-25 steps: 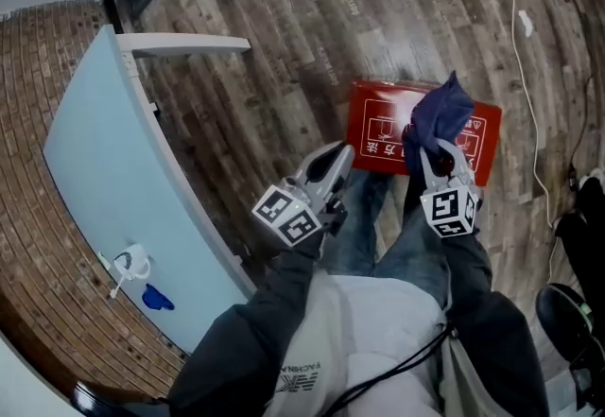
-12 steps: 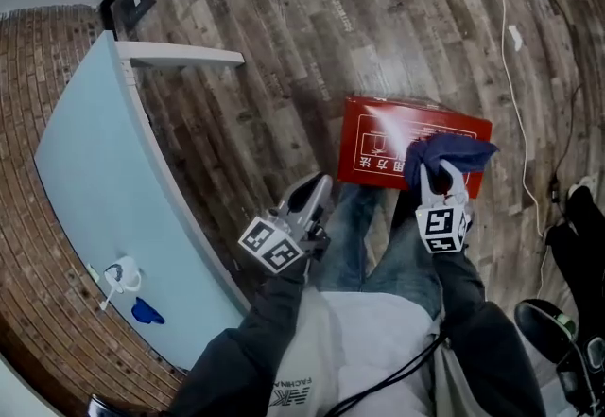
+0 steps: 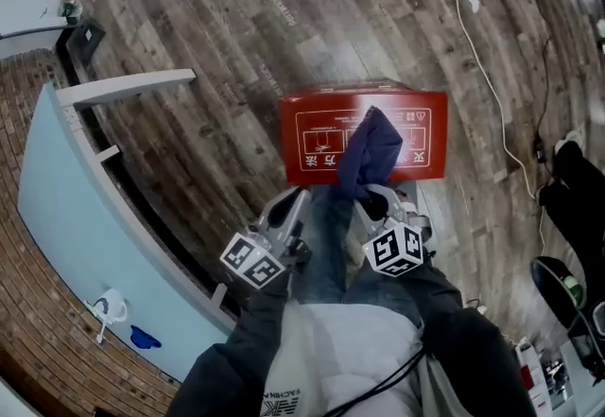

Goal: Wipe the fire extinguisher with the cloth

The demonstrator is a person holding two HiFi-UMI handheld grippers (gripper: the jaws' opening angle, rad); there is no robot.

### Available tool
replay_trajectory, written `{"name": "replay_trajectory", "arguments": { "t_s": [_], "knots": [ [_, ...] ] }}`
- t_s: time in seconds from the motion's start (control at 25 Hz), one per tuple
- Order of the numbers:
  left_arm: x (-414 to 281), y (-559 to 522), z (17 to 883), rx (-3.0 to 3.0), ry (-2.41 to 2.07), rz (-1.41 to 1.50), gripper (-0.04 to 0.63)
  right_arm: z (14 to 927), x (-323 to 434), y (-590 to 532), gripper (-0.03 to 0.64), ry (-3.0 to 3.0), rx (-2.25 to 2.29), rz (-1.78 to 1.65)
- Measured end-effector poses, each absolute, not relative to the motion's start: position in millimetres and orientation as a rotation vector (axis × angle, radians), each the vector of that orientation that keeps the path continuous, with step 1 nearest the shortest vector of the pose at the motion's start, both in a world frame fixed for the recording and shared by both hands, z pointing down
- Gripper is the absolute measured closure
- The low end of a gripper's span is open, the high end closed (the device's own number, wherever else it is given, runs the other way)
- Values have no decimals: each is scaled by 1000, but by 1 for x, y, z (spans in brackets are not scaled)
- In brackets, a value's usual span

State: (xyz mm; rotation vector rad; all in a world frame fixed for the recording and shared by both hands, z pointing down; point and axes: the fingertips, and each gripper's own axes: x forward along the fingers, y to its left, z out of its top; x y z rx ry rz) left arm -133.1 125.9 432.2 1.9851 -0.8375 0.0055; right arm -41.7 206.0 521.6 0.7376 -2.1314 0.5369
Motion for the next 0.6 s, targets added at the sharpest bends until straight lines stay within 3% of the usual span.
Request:
{"name": "replay_trajectory", "arguments": {
  "t_s": [0.16,0.28,0.6],
  "knots": [
    [-103,137,435,1984,-785,13,592,554,41,242,558,-1941,889,689],
    [-92,143,438,1985,-773,15,592,578,56,238,558,-1910,939,661],
    [-97,158,441,1968,-816,22,592,622,-67,228,558,-2169,736,742]
  ]
}}
